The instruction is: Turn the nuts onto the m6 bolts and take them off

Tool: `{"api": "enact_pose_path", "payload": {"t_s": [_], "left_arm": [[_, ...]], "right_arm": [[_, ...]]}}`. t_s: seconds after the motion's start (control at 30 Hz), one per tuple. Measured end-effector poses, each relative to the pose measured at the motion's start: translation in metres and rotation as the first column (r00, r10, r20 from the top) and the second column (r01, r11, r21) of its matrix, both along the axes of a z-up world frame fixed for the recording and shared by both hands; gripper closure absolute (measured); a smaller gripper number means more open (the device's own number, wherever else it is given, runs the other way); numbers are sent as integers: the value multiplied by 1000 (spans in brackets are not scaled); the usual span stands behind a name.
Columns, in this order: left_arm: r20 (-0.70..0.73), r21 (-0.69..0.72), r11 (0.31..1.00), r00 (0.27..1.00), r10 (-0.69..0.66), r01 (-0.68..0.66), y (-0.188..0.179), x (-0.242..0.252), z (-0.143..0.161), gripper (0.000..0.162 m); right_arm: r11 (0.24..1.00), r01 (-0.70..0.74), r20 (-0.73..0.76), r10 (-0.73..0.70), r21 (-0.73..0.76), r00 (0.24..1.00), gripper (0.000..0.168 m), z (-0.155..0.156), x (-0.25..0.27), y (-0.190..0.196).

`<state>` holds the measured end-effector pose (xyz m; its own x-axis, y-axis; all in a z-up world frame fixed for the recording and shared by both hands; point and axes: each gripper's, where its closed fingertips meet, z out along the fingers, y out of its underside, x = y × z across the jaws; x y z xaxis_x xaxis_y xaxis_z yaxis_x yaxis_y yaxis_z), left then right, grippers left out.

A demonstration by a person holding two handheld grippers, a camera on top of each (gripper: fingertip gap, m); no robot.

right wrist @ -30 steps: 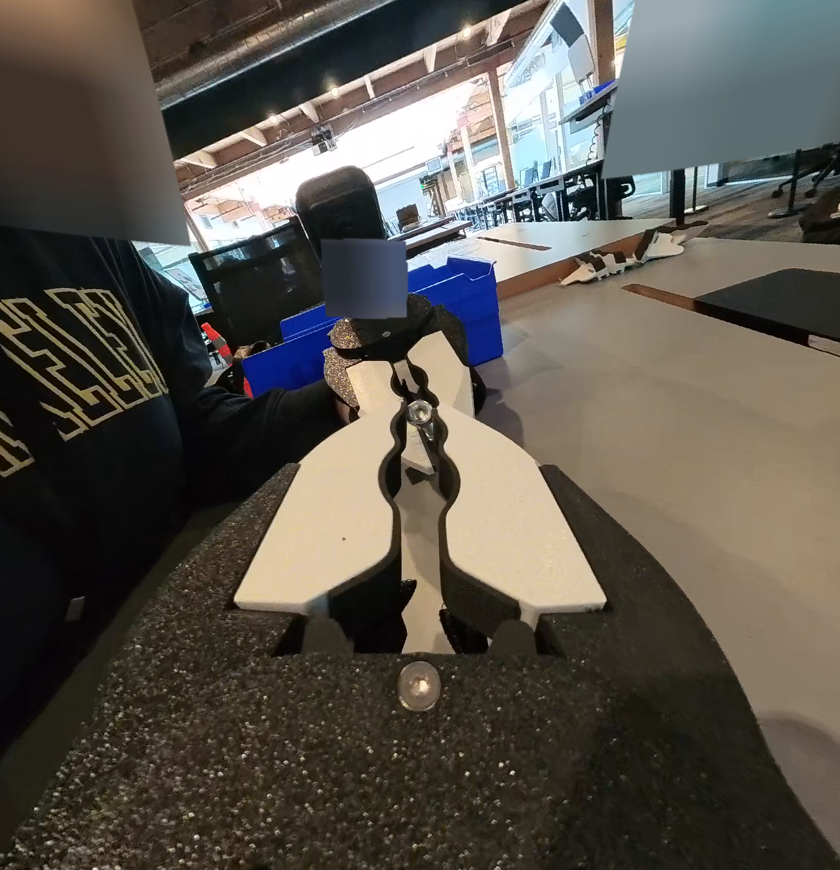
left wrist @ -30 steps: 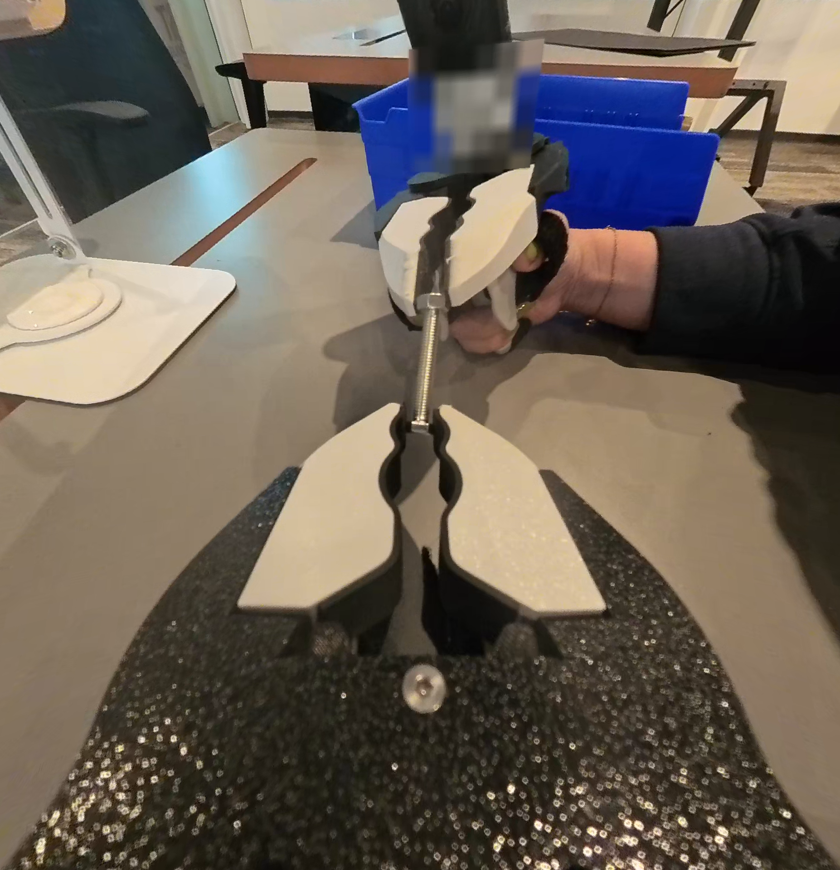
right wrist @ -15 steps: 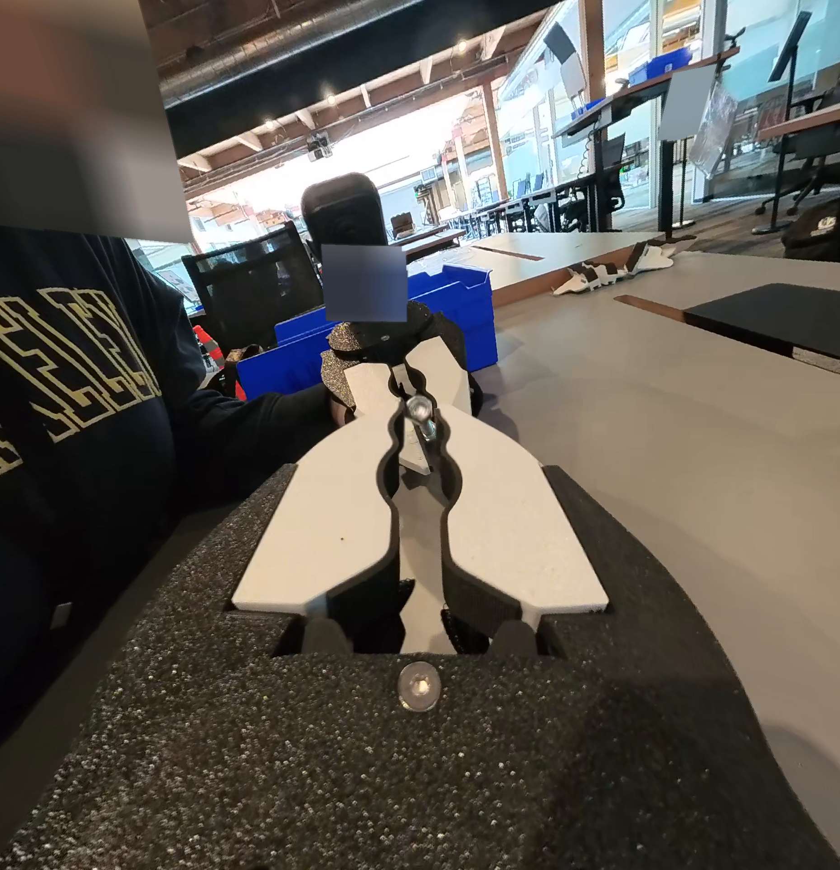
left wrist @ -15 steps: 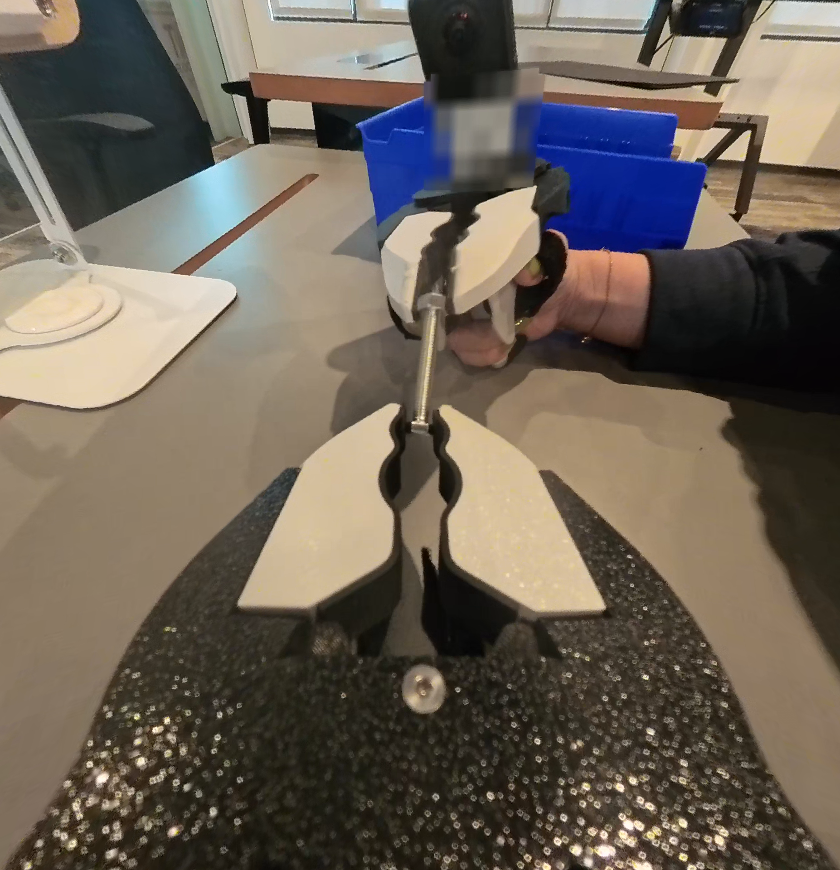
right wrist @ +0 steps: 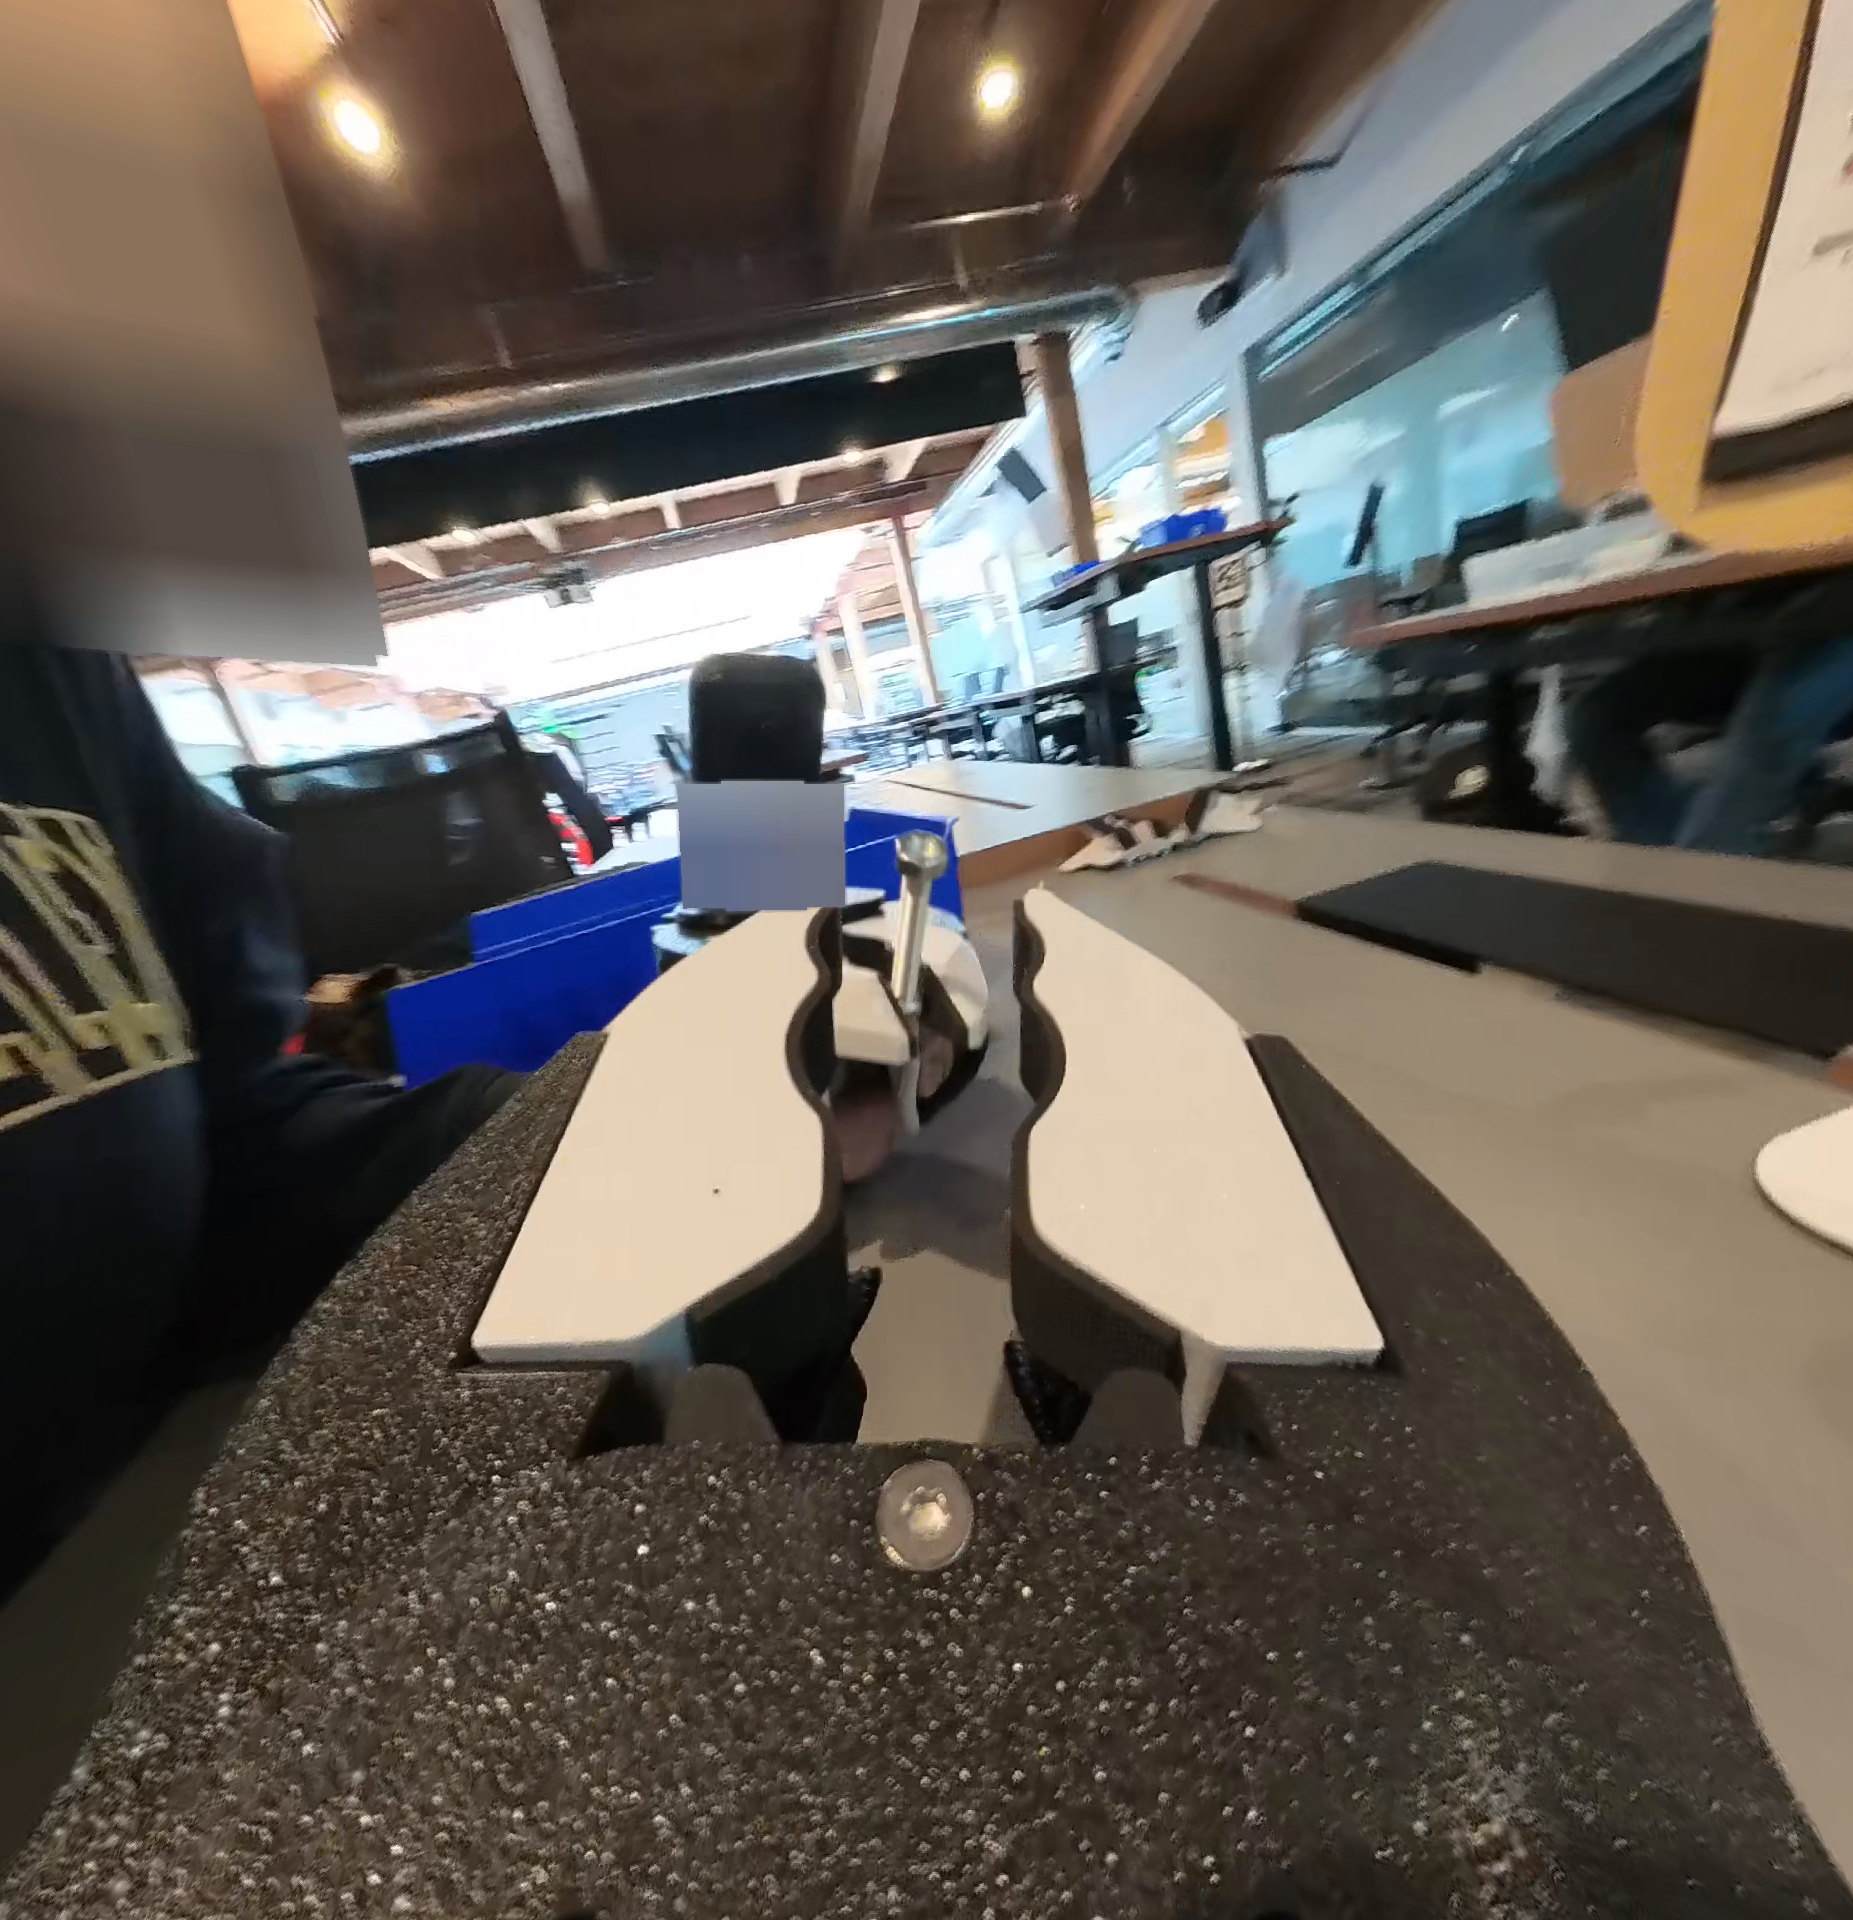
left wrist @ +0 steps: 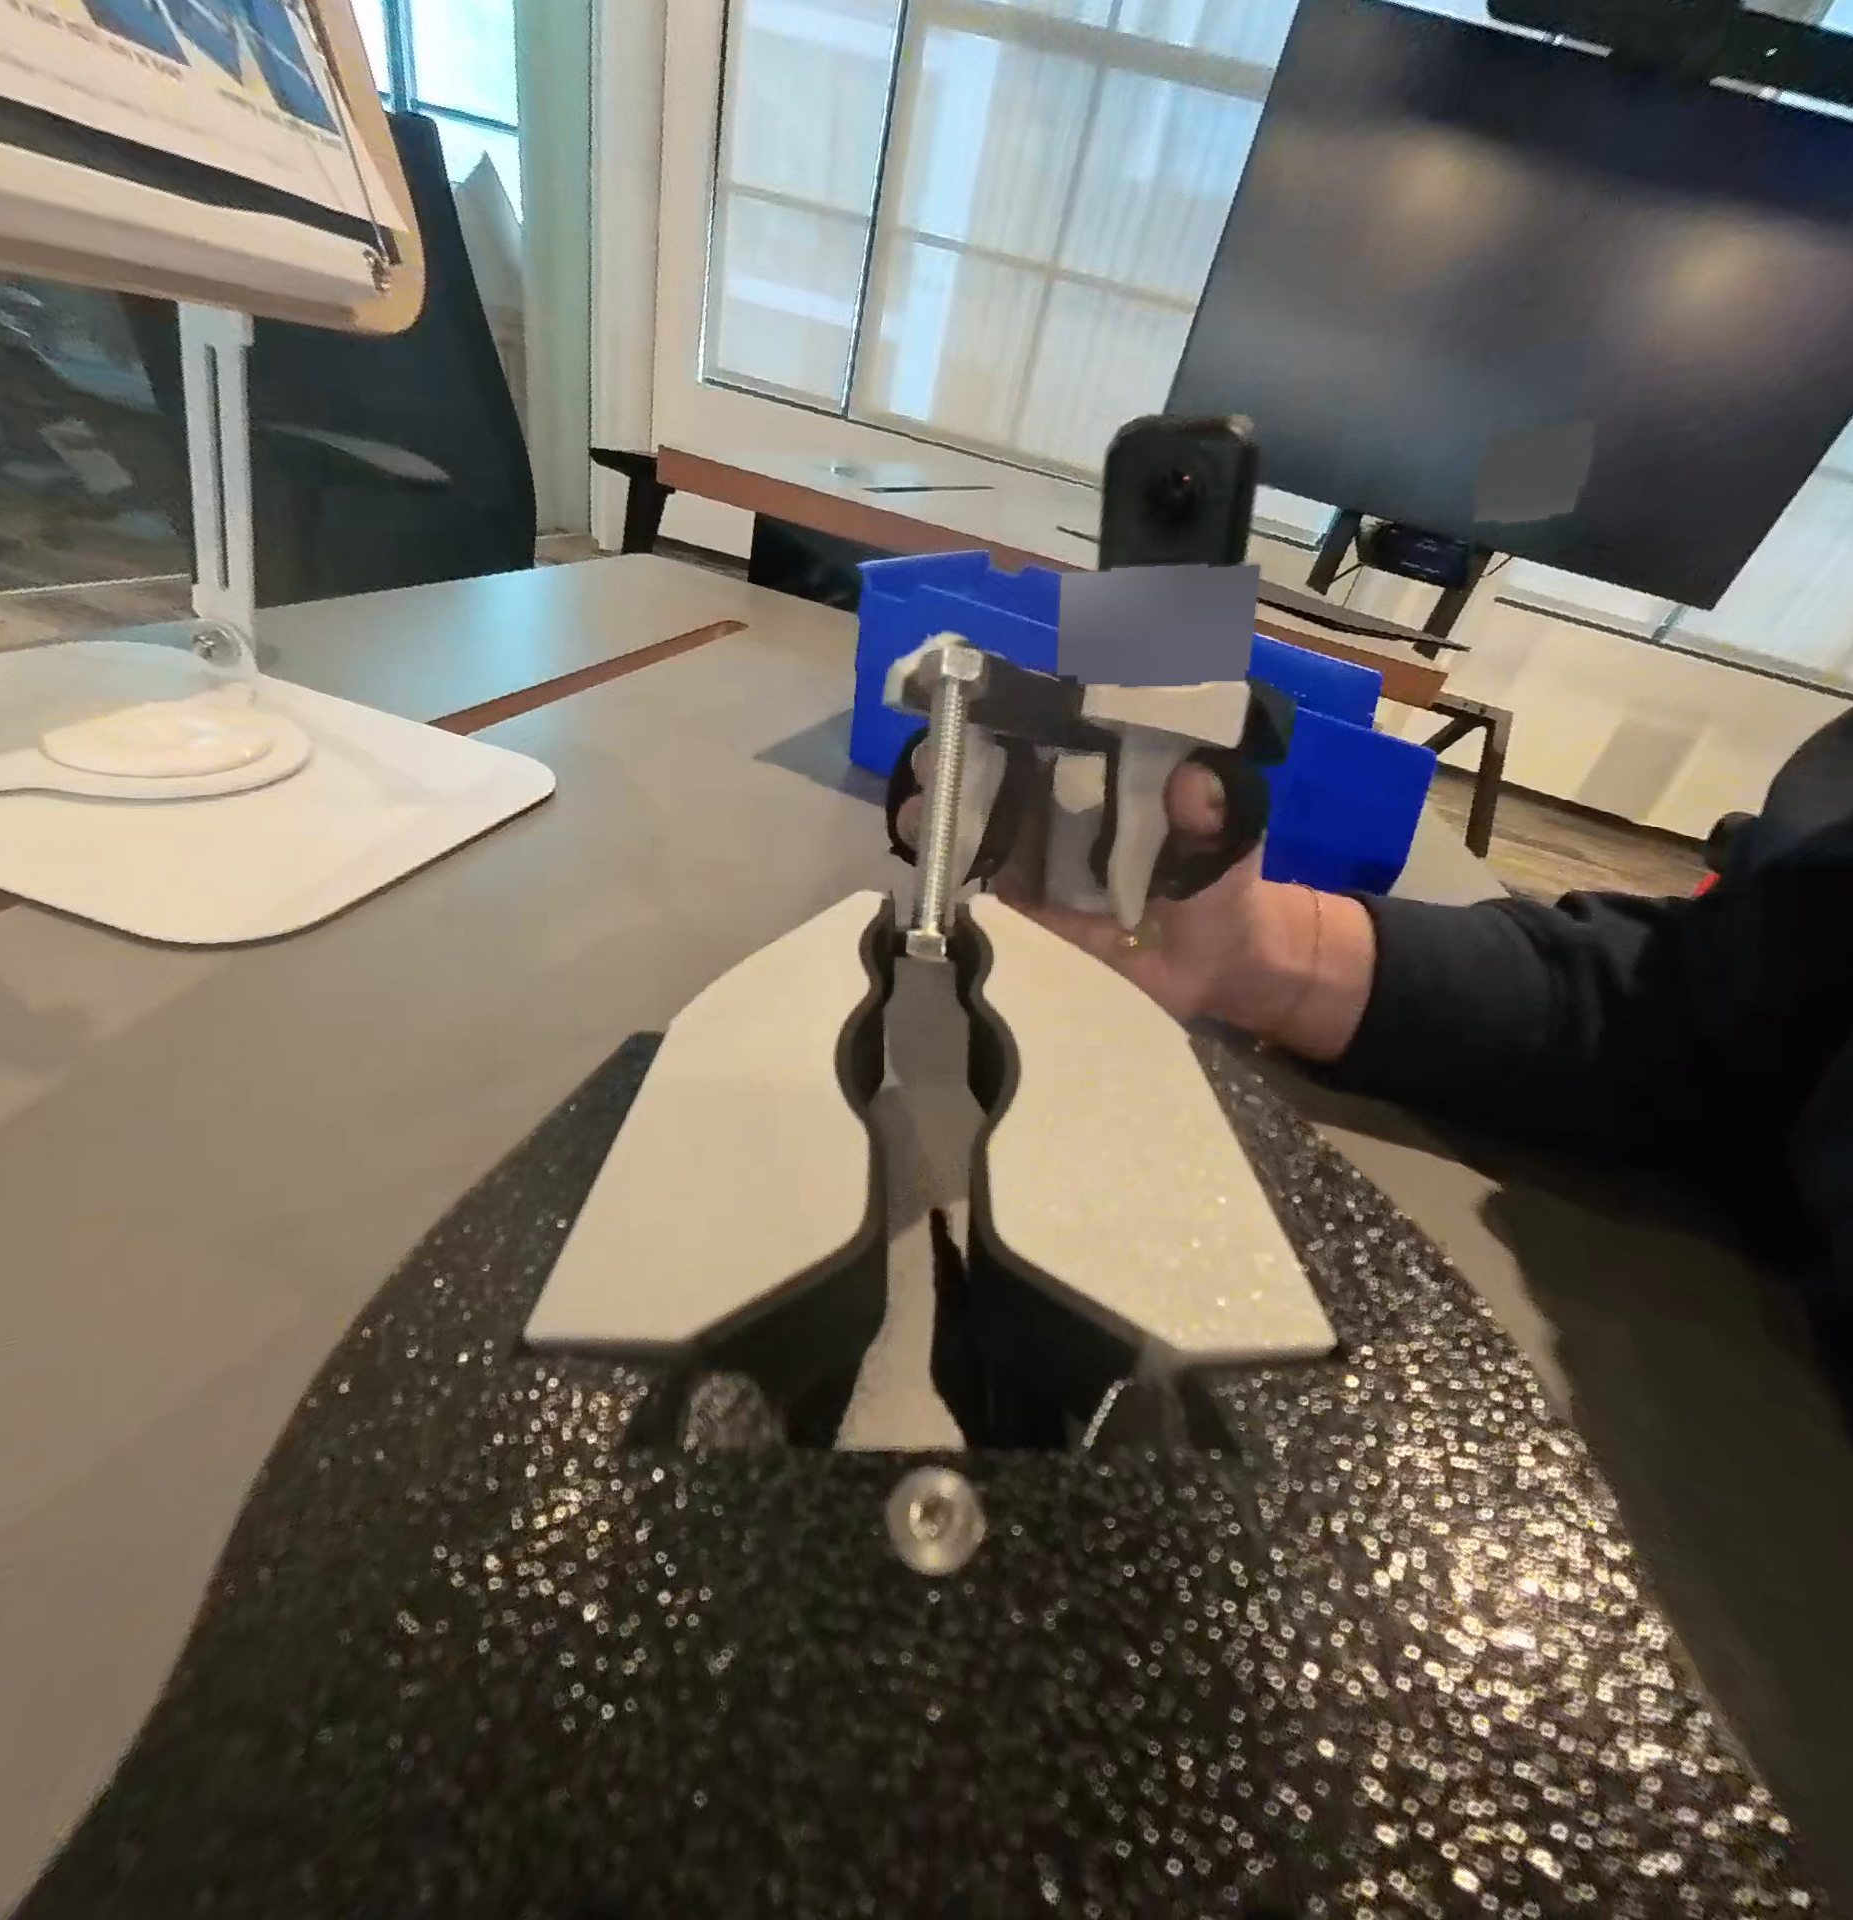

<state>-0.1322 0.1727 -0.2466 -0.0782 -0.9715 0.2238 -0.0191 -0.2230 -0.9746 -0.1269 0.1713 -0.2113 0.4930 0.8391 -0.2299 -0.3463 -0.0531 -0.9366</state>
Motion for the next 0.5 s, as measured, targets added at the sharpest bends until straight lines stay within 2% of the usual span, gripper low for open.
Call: {"api": "enact_pose_path", "payload": {"t_s": [0.5], "left_arm": [[-8,-4,1000,1000,-9,9,-1,2,-2,151]], "right_arm": [[999,-29,7,29,17,1000,140,3,-8,-4]]}}
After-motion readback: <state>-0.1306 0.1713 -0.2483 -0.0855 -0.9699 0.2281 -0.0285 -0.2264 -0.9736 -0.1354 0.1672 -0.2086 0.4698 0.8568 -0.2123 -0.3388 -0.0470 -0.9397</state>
